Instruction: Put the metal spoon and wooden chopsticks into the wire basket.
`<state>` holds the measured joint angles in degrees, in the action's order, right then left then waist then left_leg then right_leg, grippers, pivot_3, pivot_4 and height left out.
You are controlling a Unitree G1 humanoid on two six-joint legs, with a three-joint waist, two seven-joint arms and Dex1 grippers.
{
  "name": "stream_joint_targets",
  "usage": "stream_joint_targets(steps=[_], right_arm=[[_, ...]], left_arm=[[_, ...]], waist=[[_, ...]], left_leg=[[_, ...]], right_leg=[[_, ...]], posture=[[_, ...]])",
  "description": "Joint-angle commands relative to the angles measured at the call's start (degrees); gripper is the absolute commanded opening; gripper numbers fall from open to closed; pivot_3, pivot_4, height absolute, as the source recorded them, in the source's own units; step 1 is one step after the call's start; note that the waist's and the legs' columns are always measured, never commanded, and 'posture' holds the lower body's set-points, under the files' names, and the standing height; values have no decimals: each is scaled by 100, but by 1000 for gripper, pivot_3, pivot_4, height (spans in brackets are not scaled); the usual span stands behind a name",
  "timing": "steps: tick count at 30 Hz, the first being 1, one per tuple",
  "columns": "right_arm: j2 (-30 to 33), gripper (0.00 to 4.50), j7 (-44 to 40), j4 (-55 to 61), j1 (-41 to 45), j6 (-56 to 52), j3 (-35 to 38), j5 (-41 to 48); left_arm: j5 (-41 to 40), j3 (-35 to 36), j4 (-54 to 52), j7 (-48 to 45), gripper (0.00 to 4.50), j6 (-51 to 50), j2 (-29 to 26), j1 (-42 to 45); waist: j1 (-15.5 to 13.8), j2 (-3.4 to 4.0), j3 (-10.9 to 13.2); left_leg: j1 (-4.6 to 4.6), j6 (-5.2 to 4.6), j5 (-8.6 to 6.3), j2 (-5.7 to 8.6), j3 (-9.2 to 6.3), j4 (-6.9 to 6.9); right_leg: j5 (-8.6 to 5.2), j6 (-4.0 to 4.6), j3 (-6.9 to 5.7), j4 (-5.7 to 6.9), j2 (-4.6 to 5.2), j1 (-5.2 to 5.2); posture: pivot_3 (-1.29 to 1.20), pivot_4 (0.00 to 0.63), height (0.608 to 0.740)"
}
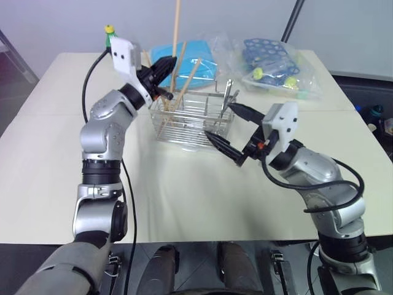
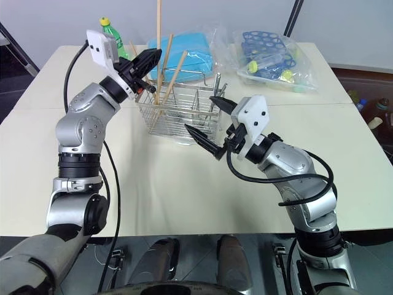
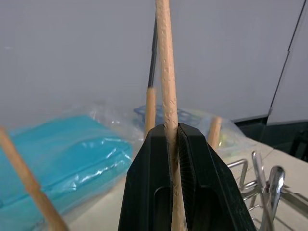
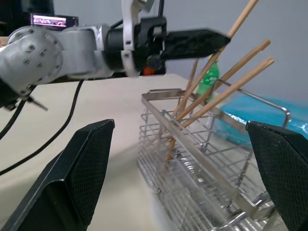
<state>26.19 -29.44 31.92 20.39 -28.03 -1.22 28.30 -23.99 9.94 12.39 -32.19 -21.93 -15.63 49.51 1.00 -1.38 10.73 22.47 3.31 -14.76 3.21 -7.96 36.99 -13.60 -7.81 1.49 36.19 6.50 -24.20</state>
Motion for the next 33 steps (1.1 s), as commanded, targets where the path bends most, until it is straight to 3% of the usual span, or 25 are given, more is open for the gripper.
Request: stream_joint_targets(steps=[1,22,23,25,30,31,33], right_arm=[[-79,4500,90,40,98,163,158,-39],[-138,4500,387,407,-241,-91,179,41],[-128,4500,370,396,-239,-82,184,40],[-112,4500,341,378,-236,-64,194,37],[-101,4500,294,344,-224,-30,191,12],[-104,4500,289,340,-219,-27,185,5],[-112,4500,280,326,-202,-23,174,-6]], left_arm=[[89,-23,-298,95,19,226,-43,-17],[304,-171,-320,232,19,481,-52,-322],[309,-175,-313,228,807,488,-54,-326],[315,-179,-308,215,1569,493,-63,-334],[329,-159,-315,186,4127,497,-102,-349],[333,-152,-326,188,4467,495,-113,-351],[324,-133,-389,201,4467,443,-151,-350]], waist=[[-3,0,0],[-6,0,0],[-9,0,0],[-9,0,0],[-5,0,0],[-5,0,0],[-5,0,0]], left_leg=[[0,0,0,0,0,0],[-1,0,0,0,0,0],[-1,-1,0,0,0,0],[-1,-1,0,0,0,0],[-1,-1,0,0,0,0],[-1,-1,0,0,0,0],[-1,-1,0,0,0,0]], right_leg=[[0,0,0,0,0,0],[0,0,0,0,-1,1],[0,0,0,-1,-1,2],[0,0,0,-1,-1,2],[0,0,0,-1,-1,2],[0,0,0,-1,-1,2],[0,0,0,-1,-1,2]], posture=[[0,150,740],[0,150,740],[0,150,740],[0,150,740],[0,150,740],[0,150,740],[0,150,740]])
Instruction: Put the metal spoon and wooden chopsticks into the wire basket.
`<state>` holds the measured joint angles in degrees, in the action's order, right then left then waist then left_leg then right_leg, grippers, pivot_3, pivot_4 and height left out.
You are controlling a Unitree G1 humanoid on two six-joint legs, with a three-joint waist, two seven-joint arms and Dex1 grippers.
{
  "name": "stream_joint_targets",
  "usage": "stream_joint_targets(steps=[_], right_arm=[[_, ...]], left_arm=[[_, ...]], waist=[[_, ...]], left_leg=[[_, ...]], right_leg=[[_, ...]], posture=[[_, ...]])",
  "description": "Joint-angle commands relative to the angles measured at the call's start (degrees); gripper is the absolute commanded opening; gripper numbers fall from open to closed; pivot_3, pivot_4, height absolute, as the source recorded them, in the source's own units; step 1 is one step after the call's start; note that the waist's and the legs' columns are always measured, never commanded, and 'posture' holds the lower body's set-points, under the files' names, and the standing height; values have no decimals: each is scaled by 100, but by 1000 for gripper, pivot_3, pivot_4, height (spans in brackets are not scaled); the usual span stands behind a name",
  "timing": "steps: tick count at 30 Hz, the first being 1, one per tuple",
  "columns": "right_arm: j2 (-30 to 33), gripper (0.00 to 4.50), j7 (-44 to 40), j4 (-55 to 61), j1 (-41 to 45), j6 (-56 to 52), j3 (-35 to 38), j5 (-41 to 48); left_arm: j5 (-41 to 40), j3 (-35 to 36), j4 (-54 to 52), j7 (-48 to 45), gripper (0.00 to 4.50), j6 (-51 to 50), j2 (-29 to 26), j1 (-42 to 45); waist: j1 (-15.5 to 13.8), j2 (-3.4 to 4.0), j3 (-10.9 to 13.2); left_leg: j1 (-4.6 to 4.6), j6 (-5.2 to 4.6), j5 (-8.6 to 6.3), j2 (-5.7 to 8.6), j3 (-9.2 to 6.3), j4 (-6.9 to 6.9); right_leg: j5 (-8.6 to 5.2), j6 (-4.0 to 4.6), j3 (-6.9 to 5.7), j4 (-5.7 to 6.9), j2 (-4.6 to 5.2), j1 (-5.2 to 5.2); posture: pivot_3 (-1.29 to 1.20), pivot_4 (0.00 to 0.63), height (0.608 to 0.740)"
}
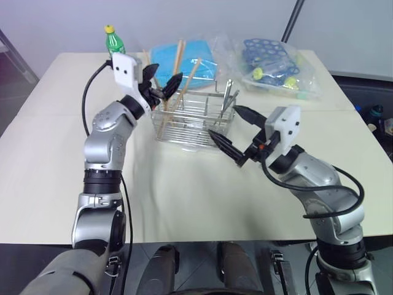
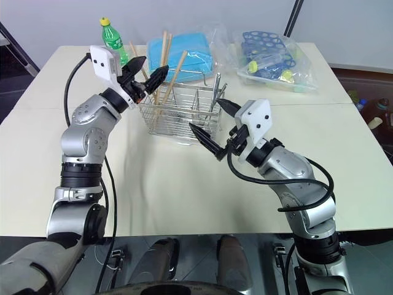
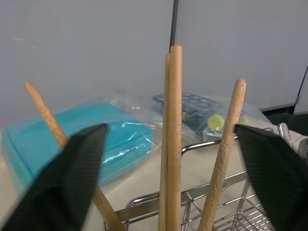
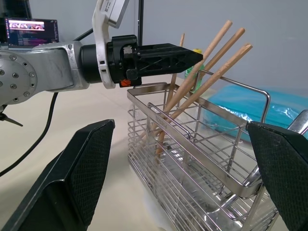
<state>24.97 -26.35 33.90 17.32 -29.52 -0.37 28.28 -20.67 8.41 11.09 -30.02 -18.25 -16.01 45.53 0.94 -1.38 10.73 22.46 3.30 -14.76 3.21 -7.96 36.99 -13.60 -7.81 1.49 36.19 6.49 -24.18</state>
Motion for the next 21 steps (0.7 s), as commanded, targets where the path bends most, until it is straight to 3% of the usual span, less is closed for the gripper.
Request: stream_joint_targets(steps=[1,7,11,16,21], right_arm=[[9,4500,-36,115,117,127,85,-8],[118,4500,-176,41,216,18,237,158],[396,4500,-440,193,129,-168,382,433],[629,4500,-604,351,-9,-357,520,731],[721,4500,-677,456,-196,-434,538,889]], left_arm=[[-25,35,-325,4,4467,8,-147,67],[-160,79,-888,6,4467,-671,-608,156],[-463,157,-1605,-434,4467,-1235,-1282,-227],[-927,468,-2546,-624,4467,-2053,-1970,-1077],[-1441,908,-3404,-427,4467,-2616,-2106,-1938]], waist=[[2,0,0],[7,0,0],[23,4,2],[26,5,3],[-5,6,4]], left_leg=[[0,0,0,0,0,0],[0,0,0,0,0,-1],[0,-1,-1,-1,0,-2],[-1,-2,-1,-2,0,-3],[-2,-4,-2,-4,-1,-2]], right_leg=[[0,0,0,0,0,0],[0,0,0,0,0,0],[0,0,1,0,0,0],[0,1,1,0,-1,0],[-1,1,1,0,-1,2]], posture=[[0,150,740],[0,150,740],[0,150,740],[0,150,740],[0,150,740]])
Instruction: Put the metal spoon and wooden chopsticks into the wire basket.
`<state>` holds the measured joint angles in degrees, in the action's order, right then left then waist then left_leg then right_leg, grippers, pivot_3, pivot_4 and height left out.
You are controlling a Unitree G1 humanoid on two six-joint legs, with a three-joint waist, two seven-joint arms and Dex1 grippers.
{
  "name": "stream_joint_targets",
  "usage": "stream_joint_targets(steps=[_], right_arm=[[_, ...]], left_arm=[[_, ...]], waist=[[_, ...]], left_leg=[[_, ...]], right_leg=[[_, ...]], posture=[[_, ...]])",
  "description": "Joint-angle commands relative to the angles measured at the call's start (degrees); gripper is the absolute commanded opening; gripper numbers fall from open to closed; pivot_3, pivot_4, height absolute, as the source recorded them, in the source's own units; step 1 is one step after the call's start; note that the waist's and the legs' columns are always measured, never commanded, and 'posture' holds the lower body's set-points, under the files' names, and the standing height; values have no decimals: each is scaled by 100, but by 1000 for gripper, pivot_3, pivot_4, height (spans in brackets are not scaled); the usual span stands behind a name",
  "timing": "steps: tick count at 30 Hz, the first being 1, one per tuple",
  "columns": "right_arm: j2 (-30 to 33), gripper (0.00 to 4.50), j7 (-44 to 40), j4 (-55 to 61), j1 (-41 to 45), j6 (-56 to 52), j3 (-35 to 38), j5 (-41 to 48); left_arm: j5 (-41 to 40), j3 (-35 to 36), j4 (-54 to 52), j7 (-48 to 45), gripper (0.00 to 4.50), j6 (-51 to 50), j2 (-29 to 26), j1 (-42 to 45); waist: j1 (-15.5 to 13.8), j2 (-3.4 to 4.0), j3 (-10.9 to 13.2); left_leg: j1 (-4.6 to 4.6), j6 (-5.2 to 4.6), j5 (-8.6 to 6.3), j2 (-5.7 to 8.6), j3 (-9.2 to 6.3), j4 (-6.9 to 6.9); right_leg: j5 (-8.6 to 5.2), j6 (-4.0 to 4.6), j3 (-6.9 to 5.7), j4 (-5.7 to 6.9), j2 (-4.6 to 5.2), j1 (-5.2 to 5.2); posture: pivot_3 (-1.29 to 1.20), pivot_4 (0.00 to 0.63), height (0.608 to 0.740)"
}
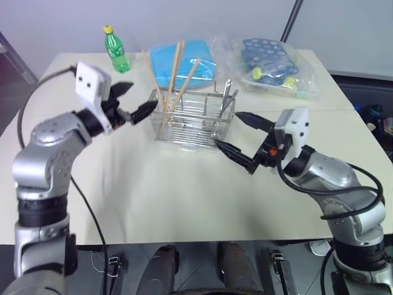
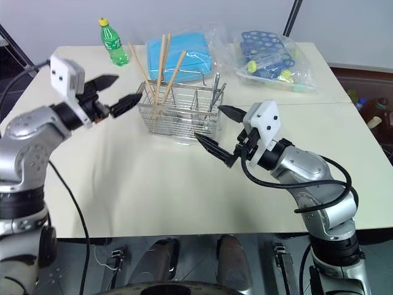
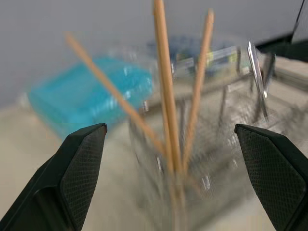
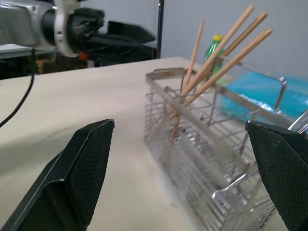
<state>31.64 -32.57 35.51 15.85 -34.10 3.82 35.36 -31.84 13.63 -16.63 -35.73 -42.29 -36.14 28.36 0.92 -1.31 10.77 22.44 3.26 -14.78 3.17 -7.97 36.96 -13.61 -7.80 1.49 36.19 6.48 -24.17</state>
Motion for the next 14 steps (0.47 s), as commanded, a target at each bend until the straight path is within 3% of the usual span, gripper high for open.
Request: stream_joint_targets(steps=[1,9,14], right_arm=[[61,4500,-66,309,-83,23,123,195],[-11,4500,-108,318,-222,67,-42,214],[9,4500,-163,328,-279,32,-55,280]], left_arm=[[-383,444,-748,211,4467,-270,-77,-322],[-1234,818,-1986,1139,4467,-859,631,-1619],[-1499,996,-2167,1290,4467,-848,592,-2156]], waist=[[-11,0,0],[6,0,-1],[-14,0,-1]], left_leg=[[0,0,0,0,0,0],[-4,0,0,-2,0,-1],[-5,0,0,-2,0,1]], right_leg=[[0,0,0,-1,0,1],[0,1,2,-2,0,5],[-1,2,2,-3,-1,8]], posture=[[0,150,740],[0,150,740],[0,150,740]])
